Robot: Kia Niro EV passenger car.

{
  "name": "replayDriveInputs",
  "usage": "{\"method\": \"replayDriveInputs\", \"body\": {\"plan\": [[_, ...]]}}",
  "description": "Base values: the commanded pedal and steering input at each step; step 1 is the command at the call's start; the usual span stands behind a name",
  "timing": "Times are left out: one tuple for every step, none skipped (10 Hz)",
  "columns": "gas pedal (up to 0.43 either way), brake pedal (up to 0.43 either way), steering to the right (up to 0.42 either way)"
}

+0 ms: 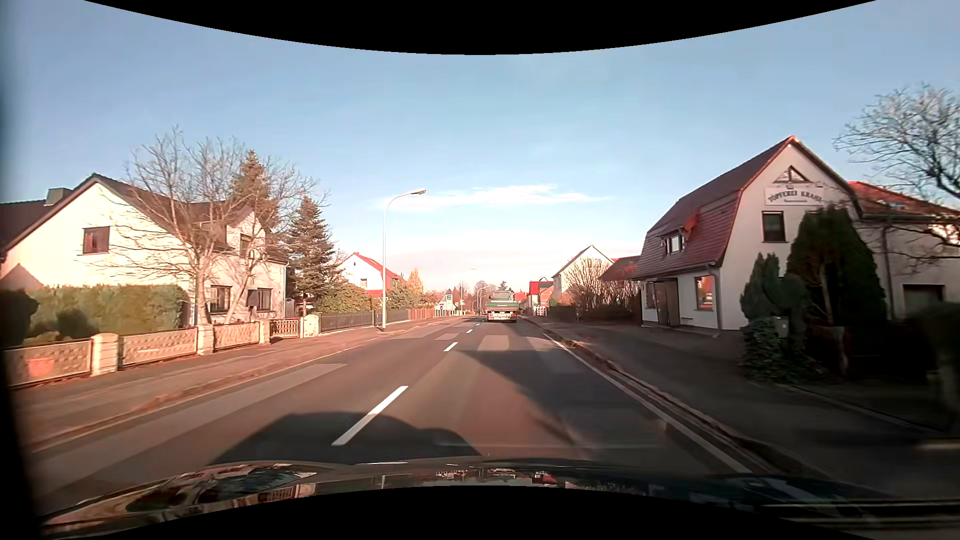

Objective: Follow the waypoints while adhering to traffic rules and regulations

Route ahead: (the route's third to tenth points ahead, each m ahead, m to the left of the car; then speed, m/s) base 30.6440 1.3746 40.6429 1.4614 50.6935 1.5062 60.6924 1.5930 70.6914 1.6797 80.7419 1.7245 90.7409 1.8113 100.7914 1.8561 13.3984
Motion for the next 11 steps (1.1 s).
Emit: {"method": "replayDriveInputs", "body": {"plan": [[0.118,0.0,-0.003],[0.118,0.0,-0.003],[0.118,0.0,-0.003],[0.118,0.0,-0.003],[0.118,0.0,-0.003],[0.118,0.0,-0.003],[0.118,0.0,-0.003],[0.118,0.0,-0.003],[0.118,0.0,-0.003],[0.118,0.0,-0.003],[0.118,0.0,-0.003]]}}
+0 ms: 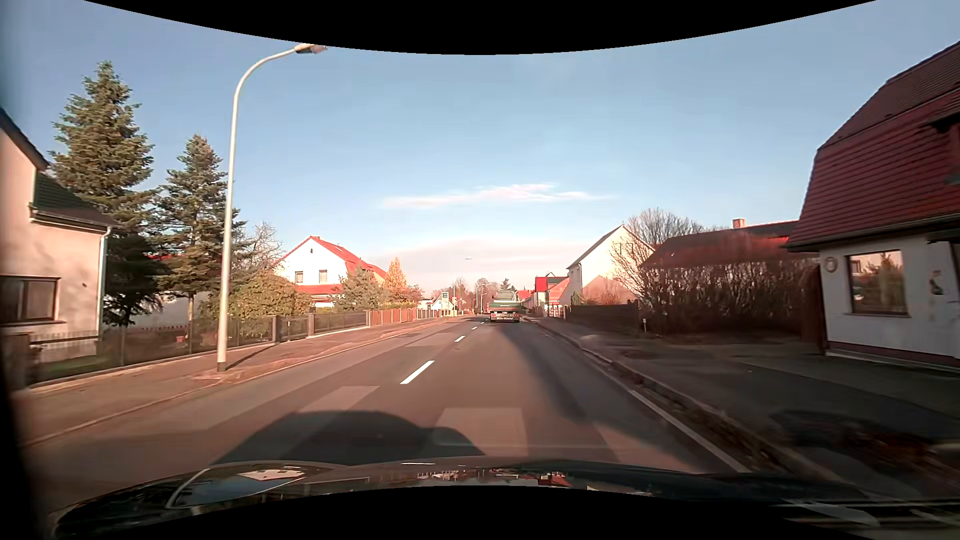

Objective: Follow the waypoints while adhering to traffic rules and regulations

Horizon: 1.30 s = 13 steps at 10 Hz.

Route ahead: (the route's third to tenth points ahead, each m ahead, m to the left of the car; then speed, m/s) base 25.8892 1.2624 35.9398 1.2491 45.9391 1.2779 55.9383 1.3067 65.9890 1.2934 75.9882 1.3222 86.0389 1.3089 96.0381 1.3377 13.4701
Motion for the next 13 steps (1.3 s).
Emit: {"method": "replayDriveInputs", "body": {"plan": [[0.118,0.0,-0.003],[0.118,0.0,-0.003],[0.118,0.0,-0.003],[0.118,0.0,-0.003],[0.118,0.0,-0.003],[0.118,0.0,-0.003],[0.118,0.0,-0.003],[0.118,0.0,-0.002],[0.118,0.0,-0.002],[0.118,0.0,-0.001],[0.118,0.0,-0.001],[0.118,0.0,-0.001],[0.118,0.0,-0.001]]}}
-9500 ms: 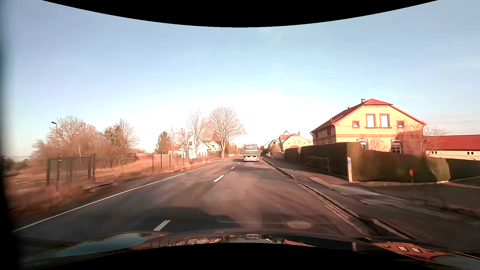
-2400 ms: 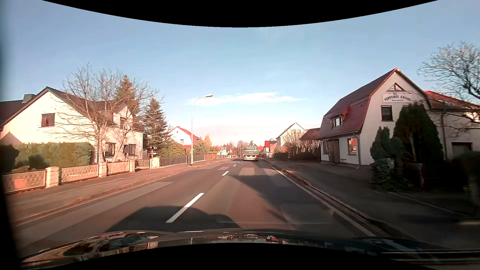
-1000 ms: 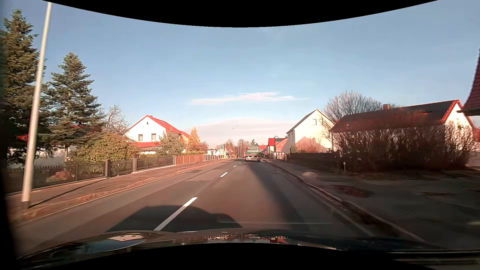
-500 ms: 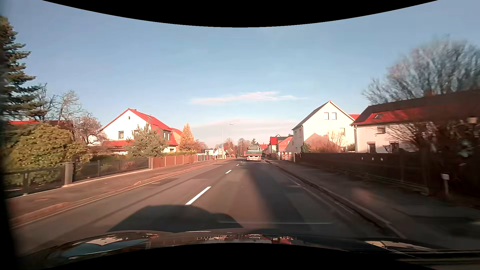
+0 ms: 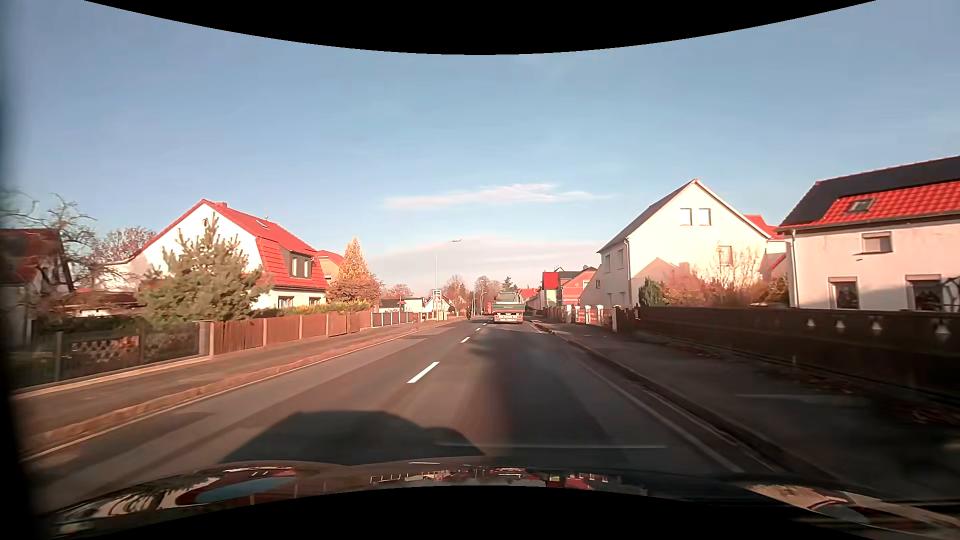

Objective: Follow the waypoints while adhering to traffic rules and regulations

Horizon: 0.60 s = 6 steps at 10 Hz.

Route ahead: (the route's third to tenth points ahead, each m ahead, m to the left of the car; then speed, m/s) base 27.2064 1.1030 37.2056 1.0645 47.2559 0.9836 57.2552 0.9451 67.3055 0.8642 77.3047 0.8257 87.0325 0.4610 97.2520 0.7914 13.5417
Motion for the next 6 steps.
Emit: {"method": "replayDriveInputs", "body": {"plan": [[0.118,0.0,-0.001],[0.118,0.0,-0.001],[0.118,0.0,-0.001],[0.118,0.0,-0.001],[0.11,0.0,-0.001],[0.11,0.0,-0.001]]}}
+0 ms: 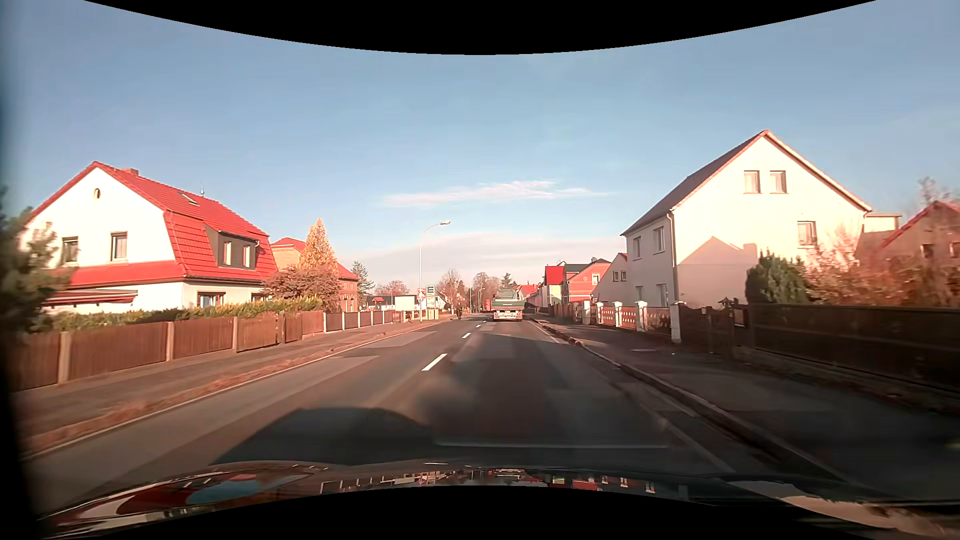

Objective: Follow the waypoints while adhering to traffic rules and regulations

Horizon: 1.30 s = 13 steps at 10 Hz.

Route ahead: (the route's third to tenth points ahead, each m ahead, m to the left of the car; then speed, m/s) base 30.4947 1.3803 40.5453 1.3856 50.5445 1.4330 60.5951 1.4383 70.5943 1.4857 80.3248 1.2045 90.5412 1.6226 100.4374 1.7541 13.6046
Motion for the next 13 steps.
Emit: {"method": "replayDriveInputs", "body": {"plan": [[0.11,0.0,-0.001],[0.098,0.0,-0.001],[0.098,0.0,-0.001],[0.098,0.0,-0.001],[0.098,0.0,-0.001],[0.098,0.0,-0.001],[0.098,0.0,-0.001],[0.098,0.0,-0.001],[0.098,0.0,-0.001],[0.098,0.0,-0.001],[0.098,0.0,-0.001],[0.087,0.0,-0.001],[0.087,0.0,-0.001]]}}
